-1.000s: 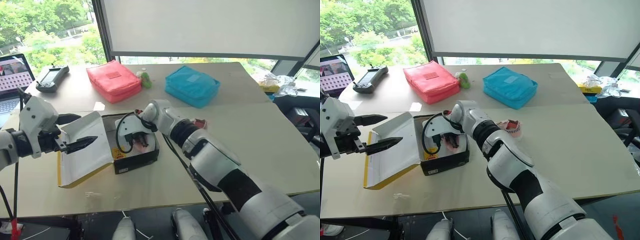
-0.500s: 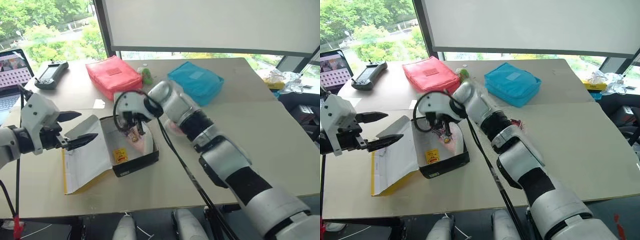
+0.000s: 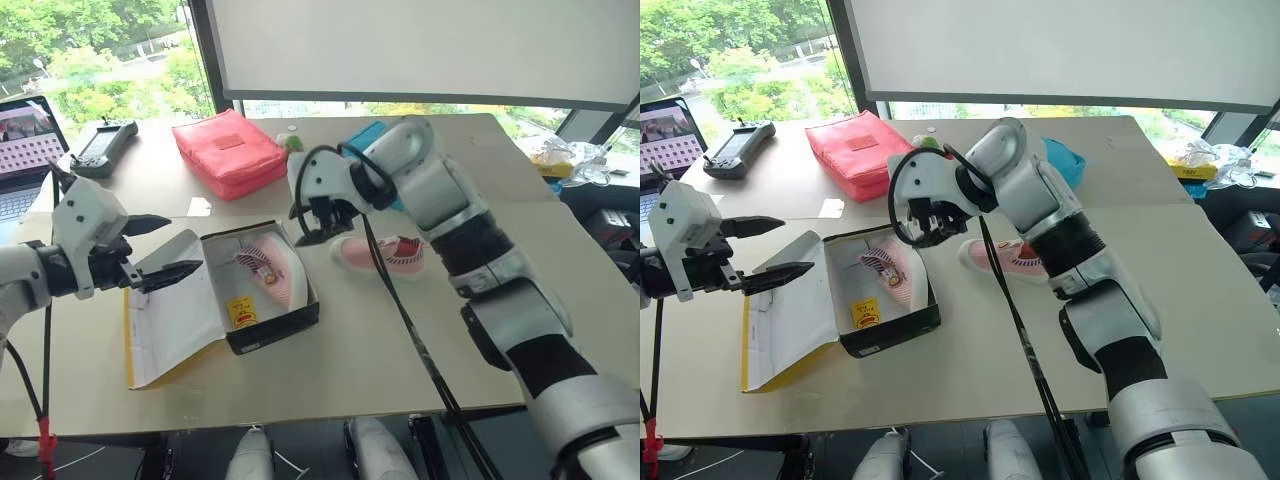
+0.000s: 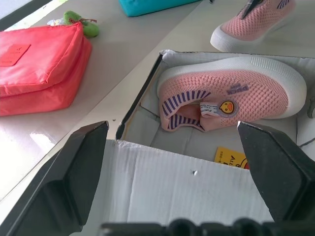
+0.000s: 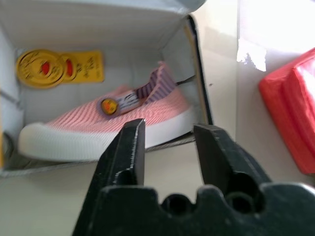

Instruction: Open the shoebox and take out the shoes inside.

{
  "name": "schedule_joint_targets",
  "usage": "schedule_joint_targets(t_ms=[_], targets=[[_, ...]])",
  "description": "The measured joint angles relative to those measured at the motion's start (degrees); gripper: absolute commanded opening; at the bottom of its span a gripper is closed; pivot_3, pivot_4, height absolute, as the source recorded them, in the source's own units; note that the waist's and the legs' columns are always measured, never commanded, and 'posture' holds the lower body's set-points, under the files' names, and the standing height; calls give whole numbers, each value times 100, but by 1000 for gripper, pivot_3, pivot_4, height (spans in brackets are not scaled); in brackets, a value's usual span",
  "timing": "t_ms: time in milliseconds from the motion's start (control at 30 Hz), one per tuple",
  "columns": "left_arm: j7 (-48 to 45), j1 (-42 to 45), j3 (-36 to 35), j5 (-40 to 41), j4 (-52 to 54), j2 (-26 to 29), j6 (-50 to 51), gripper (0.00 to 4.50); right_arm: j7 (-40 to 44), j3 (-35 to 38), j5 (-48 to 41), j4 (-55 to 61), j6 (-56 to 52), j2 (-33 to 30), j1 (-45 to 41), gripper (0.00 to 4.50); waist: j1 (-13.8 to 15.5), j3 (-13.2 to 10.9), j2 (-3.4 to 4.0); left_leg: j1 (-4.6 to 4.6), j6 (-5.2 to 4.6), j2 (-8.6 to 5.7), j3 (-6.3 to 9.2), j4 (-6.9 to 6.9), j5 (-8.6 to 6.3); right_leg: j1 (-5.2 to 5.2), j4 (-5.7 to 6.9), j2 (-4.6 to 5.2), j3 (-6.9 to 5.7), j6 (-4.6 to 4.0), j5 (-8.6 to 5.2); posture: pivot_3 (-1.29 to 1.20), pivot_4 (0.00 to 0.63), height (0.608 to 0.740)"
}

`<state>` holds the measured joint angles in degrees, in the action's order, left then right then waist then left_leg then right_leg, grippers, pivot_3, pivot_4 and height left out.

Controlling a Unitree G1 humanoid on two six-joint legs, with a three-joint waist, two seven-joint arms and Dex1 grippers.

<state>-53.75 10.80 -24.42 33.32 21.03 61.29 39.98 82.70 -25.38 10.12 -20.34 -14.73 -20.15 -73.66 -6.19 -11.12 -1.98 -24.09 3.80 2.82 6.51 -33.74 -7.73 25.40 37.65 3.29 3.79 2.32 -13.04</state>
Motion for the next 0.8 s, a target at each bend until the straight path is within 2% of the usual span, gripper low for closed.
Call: schedule_joint_targets(t_ms=[67,233,500,800], targets=[[-20,11,18,-9,-37,0,-5,4500,146,-108,-18,322,67,-107,101,4054,-4,-2,3,0,0,1,0,0,0,2,1,-1,0,0,0,0,150,737],[-72,60,75,-50,-100,1,-10,4500,161,-511,-5,1122,692,-98,497,4054,22,-2,3,1,0,0,0,-10,0,-4,2,0,0,1,1,0,150,737],[-95,82,66,-31,-59,4,8,4500,-186,-893,297,883,1711,-28,594,4054,67,-2,3,1,0,0,0,-10,0,-6,0,0,0,1,1,0,150,737],[-94,32,36,-15,-43,26,18,4500,-45,-979,422,519,2508,-219,518,4054,64,-2,3,3,0,0,0,-10,1,-7,2,0,0,1,1,0,150,737]])
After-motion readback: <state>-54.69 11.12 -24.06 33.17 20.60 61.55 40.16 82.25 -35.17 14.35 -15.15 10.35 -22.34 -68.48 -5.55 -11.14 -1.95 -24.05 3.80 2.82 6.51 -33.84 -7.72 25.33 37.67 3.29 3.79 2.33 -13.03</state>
